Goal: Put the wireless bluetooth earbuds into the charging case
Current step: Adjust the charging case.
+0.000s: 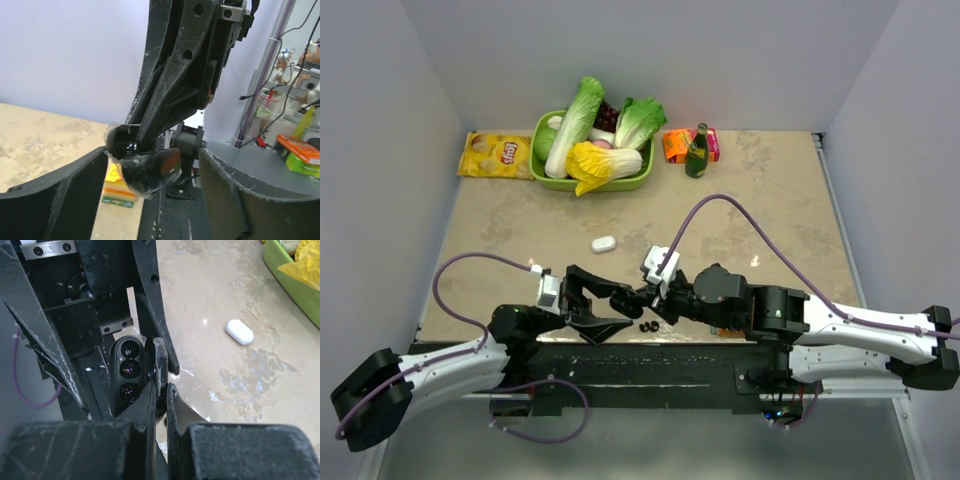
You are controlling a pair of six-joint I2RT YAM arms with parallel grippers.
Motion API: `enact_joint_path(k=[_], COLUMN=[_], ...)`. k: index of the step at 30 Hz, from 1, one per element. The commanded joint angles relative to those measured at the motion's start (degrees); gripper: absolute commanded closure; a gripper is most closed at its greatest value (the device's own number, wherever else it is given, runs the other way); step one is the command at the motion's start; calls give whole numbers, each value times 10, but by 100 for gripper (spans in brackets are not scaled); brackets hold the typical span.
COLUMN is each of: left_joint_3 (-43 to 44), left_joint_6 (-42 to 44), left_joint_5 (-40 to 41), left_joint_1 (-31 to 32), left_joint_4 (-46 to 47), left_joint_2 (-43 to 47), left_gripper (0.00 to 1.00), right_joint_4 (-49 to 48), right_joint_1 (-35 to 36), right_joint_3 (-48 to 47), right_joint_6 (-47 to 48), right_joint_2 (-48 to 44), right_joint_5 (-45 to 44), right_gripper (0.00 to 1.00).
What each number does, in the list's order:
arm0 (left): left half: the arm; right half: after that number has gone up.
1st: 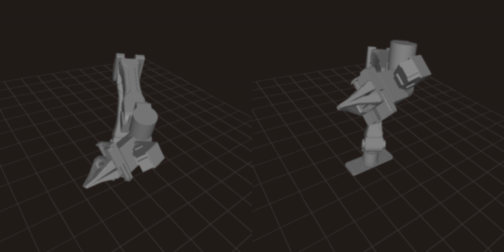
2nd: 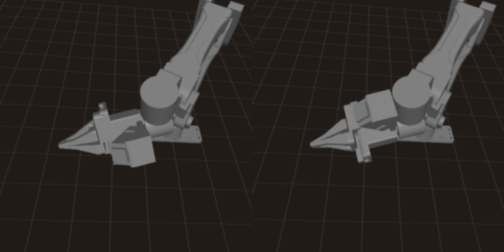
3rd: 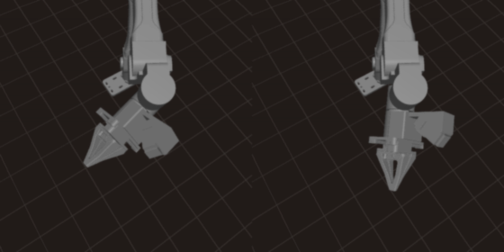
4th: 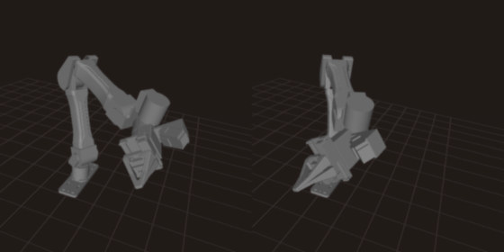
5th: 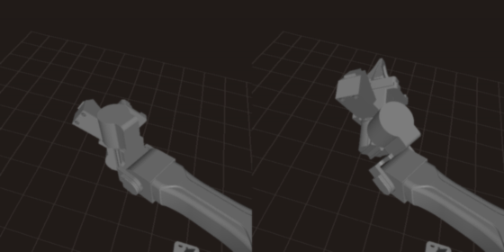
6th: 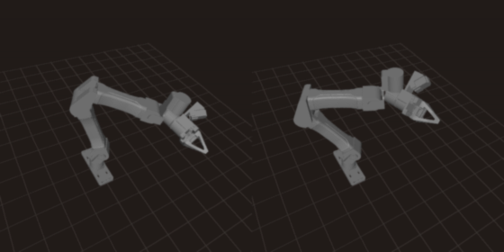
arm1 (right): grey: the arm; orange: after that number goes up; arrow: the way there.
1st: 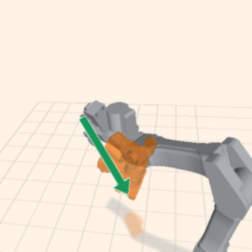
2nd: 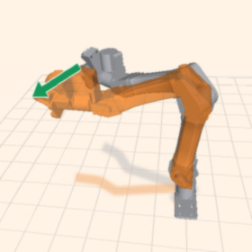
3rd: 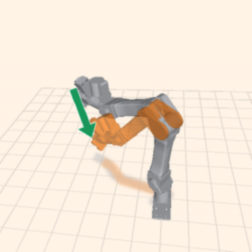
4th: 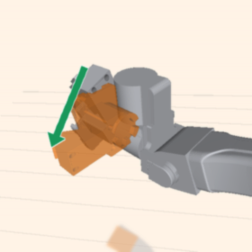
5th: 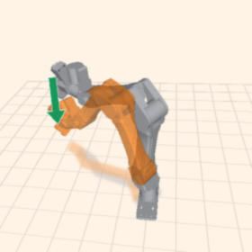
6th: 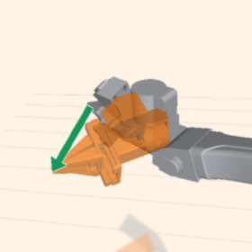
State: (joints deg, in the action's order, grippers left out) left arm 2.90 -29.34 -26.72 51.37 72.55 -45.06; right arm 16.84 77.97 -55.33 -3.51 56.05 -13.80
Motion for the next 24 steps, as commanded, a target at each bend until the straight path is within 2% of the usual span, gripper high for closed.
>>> enact_joint_path(k=[1,4,6,10,15,20,24], left_joint_3=[26,40,55,99,169,174,154], left_joint_6=[31,27,22,24,44,50,61], left_joint_5=[56,85,95,77,18,-27,-57], left_joint_1=[-3,-3,-3,-3,-3,-3,-3], left_joint_4=[-39,-86,-110,-201,-298,-284,-226], left_joint_2=[31,41,38,23,-26,-48,-47], left_gripper=[17,12,0,0,0,7,20], right_joint_4=[26,40,43,66,76,86,95], right_joint_1=[1,0,1,1,1,1,1], right_joint_3=[-42,-48,-52,-66,-75,-81,-87], right_joint_6=[32,54,59,100,142,159,164], right_joint_2=[-6,-13,-17,-28,-45,-51,-47], right_joint_5=[11,-1,-8,-35,-46,-33,-25], right_gripper=[100,100,100,100,100,100,100])
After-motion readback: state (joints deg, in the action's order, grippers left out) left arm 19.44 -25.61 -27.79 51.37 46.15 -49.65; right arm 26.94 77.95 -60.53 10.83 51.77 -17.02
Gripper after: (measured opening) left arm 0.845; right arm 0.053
